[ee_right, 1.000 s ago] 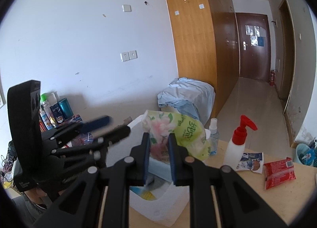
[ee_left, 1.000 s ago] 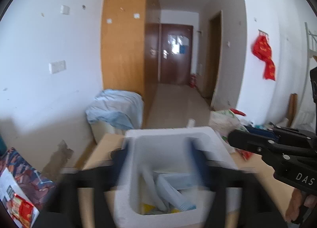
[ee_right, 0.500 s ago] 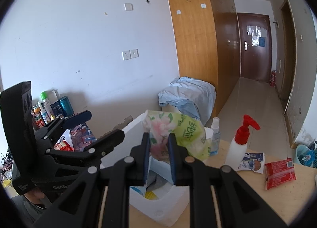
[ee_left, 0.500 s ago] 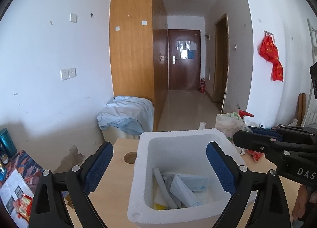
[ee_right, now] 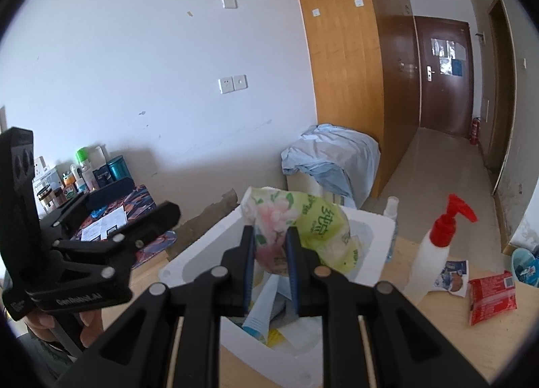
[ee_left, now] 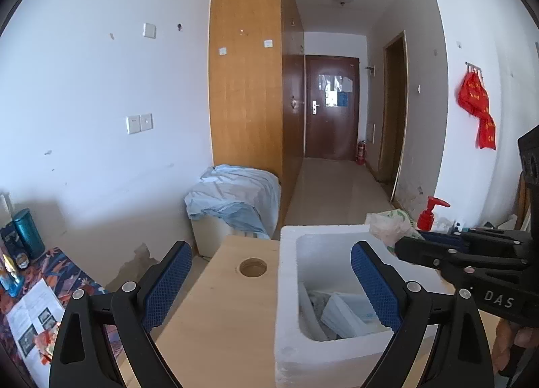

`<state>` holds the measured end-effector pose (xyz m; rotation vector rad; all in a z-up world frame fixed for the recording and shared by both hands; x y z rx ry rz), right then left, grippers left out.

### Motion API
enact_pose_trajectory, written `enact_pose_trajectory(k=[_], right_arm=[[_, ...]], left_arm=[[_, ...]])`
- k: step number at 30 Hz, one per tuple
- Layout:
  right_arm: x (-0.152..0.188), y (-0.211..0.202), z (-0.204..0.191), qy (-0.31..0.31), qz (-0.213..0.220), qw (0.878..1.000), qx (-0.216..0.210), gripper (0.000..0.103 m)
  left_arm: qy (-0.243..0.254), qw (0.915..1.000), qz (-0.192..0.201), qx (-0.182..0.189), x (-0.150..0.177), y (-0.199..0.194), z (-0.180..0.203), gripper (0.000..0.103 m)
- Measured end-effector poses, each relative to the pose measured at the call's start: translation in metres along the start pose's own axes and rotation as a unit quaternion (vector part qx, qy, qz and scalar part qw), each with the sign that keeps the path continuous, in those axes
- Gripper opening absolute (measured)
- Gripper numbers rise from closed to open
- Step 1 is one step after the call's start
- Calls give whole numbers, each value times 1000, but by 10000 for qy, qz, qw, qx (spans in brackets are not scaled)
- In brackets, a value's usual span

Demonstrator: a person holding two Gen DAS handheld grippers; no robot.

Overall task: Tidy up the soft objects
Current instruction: 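Lower the green packet into the foam box and open the right gripper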

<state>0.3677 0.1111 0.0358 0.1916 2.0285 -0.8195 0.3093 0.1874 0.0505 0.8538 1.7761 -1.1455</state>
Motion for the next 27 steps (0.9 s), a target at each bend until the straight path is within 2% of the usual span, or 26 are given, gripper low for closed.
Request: enact_pose_trajectory(k=[8,14,15,16,18,22,27], right_arm=[[3,12,-2,-96,-36,9999,34,22],[5,18,2,-21,-124,9999,66,27],[5,18,1,-14,-136,9999,80,35],[7,19,1,-20,-169,9998,88,49],[8,20,0,-52,-192,9997,119,67],[8,17,-4,-148,-133,9997,161,77],[9,18,-4,-154,-179,9996,145,78]], left_arm=[[-17,9999,-46,-122,4,-3,-12,96],[-87,9998,-60,-183,6,-5,-20,96],[-90,9998,-56,-184,6,-5,-21,96],[-99,9998,-53,-187,7,-5,-22,96],[-102,9998,-53,-178,7,-5,-21,96],[-99,9998,-56,-169,6,-5,-22,96],[-73,9998,-61,-155,7,-6,-21,96]])
Point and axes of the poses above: each gripper's, at about its wrist camera, not at the fingertips, and y roughly the way its jaws point, z to its right, x to its underside, the point moved 9 cm from there along y, roughly the way its jaws point, and after that the axes turned 14 degrees about y, right-handed, at the moved point
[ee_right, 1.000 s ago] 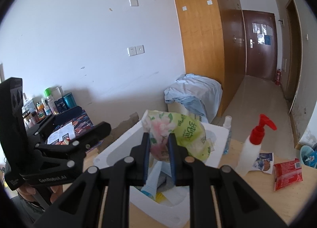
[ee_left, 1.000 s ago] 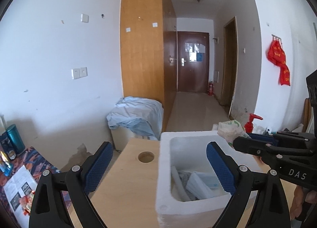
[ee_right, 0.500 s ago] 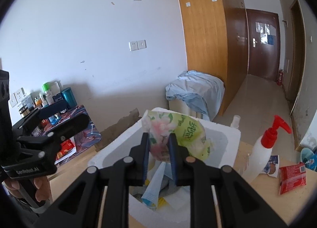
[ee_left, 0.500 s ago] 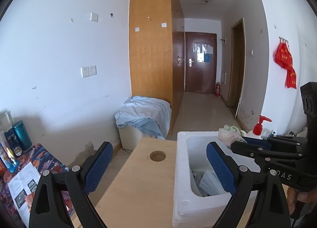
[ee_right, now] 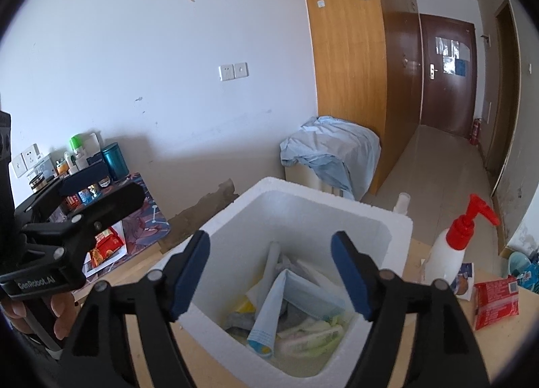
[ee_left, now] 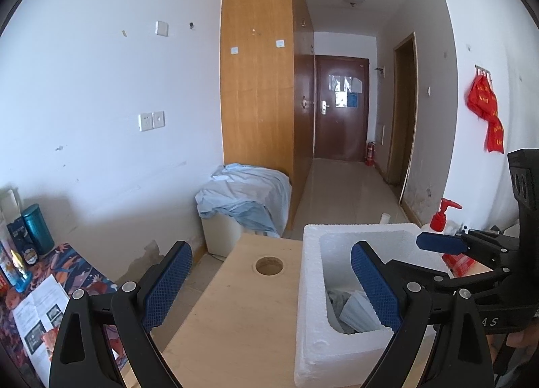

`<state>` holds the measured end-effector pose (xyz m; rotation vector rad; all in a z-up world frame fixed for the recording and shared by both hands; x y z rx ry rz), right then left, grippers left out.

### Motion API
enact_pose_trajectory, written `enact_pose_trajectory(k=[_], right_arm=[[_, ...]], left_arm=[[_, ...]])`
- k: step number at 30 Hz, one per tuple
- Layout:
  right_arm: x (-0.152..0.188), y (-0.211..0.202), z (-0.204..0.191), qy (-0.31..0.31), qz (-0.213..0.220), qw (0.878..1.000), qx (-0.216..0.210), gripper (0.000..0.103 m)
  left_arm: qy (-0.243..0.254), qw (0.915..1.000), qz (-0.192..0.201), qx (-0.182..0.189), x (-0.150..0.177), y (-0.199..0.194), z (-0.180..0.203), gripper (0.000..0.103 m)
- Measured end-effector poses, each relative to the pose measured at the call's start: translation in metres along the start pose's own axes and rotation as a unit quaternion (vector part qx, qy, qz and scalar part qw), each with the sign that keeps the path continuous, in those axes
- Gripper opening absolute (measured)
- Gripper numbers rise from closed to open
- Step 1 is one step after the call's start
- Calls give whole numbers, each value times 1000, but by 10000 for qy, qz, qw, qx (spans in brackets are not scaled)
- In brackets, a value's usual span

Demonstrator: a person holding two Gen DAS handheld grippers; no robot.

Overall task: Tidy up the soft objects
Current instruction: 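Lower the green packet into the foam box and open the right gripper, then withdraw both open grippers from the foam box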

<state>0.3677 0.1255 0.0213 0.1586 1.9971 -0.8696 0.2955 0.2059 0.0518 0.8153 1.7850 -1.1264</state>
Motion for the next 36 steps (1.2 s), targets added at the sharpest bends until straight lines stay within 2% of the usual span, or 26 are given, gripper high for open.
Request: enact_pose_trajectory(k=[10,17,29,36], right_arm=[[-1,-5,-2,18,39,10000,41,78],[-1,-34,-4,12,191,9997,150,78],[4,-96,-17,88,612,9979,218,78],[15,-143,-28,73,924,9956,154,87]], left_arm=[[4,10000,22,46,0,-6,2,96],[24,9997,134,195,-4,-24,12,96],[181,9986,413,293,-13,-87,30,96],[297,9965,699,343,-18,-131,41,98]])
Point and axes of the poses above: each gripper's, at about its wrist camera, not at the fingertips, and y roughly the way its jaws point, z to its right, x to its underside, the point moved 9 cm from there along y, roughly the way its jaws point, and after that the axes turned 14 degrees about y, right-handed, at the moved point
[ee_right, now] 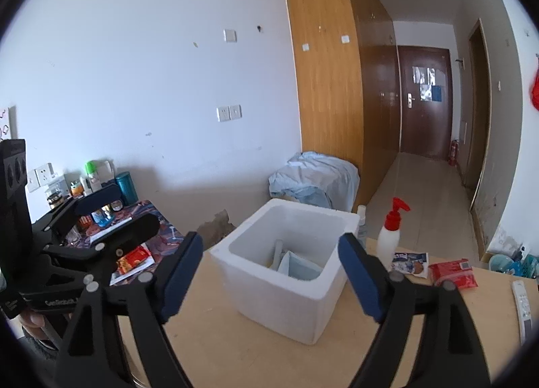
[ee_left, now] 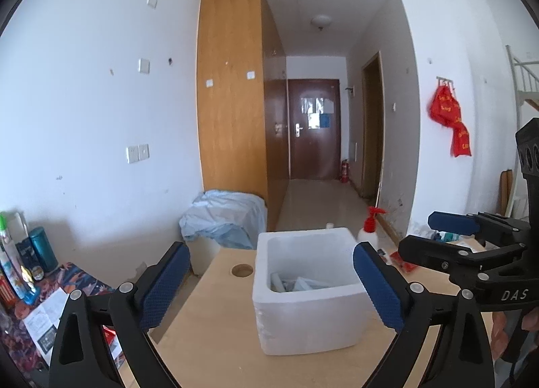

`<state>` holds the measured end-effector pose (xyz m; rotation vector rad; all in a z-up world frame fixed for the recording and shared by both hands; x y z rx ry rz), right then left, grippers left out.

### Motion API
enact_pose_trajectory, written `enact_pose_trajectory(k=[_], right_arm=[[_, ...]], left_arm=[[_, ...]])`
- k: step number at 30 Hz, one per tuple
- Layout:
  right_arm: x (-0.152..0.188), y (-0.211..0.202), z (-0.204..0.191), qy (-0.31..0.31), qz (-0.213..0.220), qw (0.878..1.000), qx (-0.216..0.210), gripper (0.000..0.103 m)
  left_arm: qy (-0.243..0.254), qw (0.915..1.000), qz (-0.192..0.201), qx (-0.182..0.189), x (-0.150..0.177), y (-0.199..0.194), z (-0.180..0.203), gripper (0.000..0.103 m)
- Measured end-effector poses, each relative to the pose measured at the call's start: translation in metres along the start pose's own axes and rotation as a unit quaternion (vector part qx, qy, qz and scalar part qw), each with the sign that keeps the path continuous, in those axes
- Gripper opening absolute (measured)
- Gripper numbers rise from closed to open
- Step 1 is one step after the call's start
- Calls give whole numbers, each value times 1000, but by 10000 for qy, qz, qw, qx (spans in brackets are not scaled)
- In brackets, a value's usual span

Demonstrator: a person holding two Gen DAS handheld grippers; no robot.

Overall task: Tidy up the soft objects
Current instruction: 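Withdraw both open grippers from the foam box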

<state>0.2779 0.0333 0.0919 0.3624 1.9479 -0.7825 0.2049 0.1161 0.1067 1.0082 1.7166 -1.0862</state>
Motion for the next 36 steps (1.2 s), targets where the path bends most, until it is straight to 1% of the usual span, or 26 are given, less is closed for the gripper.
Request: enact_pose_trajectory(k=[2,5,7,12,18,23,27,32,36], right_arm=[[1,-12,0,6,96,10000,1,89],[5,-29,2,22,216,9998,44,93],[8,-39,2,23,285,9996,70,99],[14,-63,3,59,488,9987,126,103],[22,-82,6,38,634,9975,303,103],[35,-102,16,212,850,9951,464,103],[54,-112,24,304,815,9947,544,103],[77,-126,34,350,958,9912,838,103],[96,-137,41,448,1054,9887,963,103]], left_arm=[[28,10000,78,11,-2,-13,4,101],[55,9999,157,-23,-1,-30,8,103],[68,9998,167,19,2,-35,11,103],[78,9998,177,76,7,-48,24,103],[60,9989,353,304,5,-64,41,103],[-19,9974,509,514,11,-74,55,103],[25,9964,587,609,22,-79,67,103],[79,9948,667,768,39,-87,89,103],[68,9934,702,908,53,-92,101,103]])
Point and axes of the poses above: each gripper's, at about its wrist camera, not at the fingertips, and y roughly the way its jaws point, z to its right, x to its underside, the point moved 9 cm from there along y, roughly the way its jaws point, and after that the axes turned 14 degrees about y, right-handed, at the moved point
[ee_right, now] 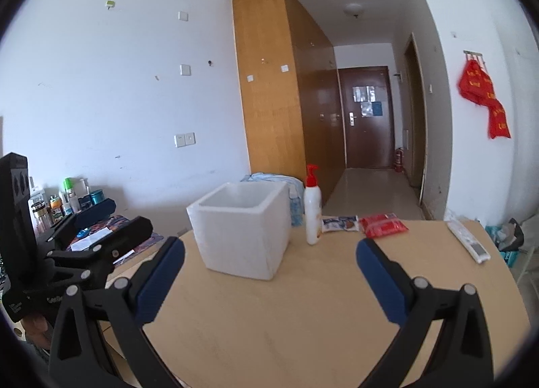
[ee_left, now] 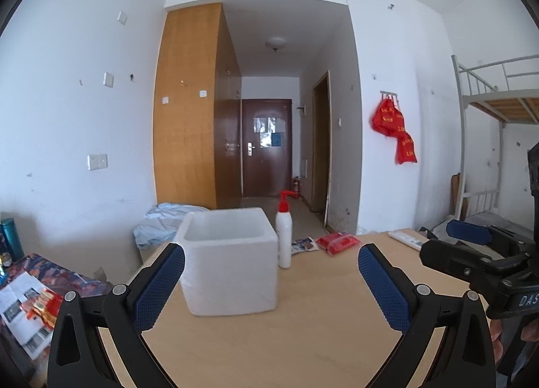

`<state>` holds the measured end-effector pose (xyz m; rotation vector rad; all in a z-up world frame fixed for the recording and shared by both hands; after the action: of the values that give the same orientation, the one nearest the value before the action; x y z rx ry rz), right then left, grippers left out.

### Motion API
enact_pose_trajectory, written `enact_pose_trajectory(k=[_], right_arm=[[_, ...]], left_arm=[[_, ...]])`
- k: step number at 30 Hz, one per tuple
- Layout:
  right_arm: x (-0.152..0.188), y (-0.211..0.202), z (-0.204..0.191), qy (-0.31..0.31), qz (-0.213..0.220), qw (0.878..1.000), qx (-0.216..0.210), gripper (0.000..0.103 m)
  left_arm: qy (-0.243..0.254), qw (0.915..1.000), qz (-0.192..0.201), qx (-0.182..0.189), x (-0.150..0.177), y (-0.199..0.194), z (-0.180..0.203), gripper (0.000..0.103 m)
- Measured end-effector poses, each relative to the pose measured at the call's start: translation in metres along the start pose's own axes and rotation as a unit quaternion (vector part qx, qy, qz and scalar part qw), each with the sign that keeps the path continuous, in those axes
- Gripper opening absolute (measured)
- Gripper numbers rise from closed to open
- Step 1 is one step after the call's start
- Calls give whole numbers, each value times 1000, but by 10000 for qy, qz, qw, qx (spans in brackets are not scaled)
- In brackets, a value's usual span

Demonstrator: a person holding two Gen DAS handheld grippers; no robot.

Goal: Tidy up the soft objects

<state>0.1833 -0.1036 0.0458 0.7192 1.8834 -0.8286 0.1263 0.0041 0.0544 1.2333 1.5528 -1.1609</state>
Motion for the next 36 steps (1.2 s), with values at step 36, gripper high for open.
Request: enact_pose_trajectory(k=[36], right_arm=[[49,-20,14,156,174,9991,360,103]], left_arm=[[46,10000,-38,46,60,-20,15,103]])
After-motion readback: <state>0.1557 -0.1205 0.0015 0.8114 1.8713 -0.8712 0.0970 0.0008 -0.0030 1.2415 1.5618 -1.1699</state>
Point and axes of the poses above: each gripper's, at about its wrist camera, not at the fingertips, and y roughly the way its jaws point, z to its right, x to its underside, the point moved 9 cm from there along y, roughly the way its jaws point, and after that the axes turned 14 degrees about y, right-handed, at the moved point
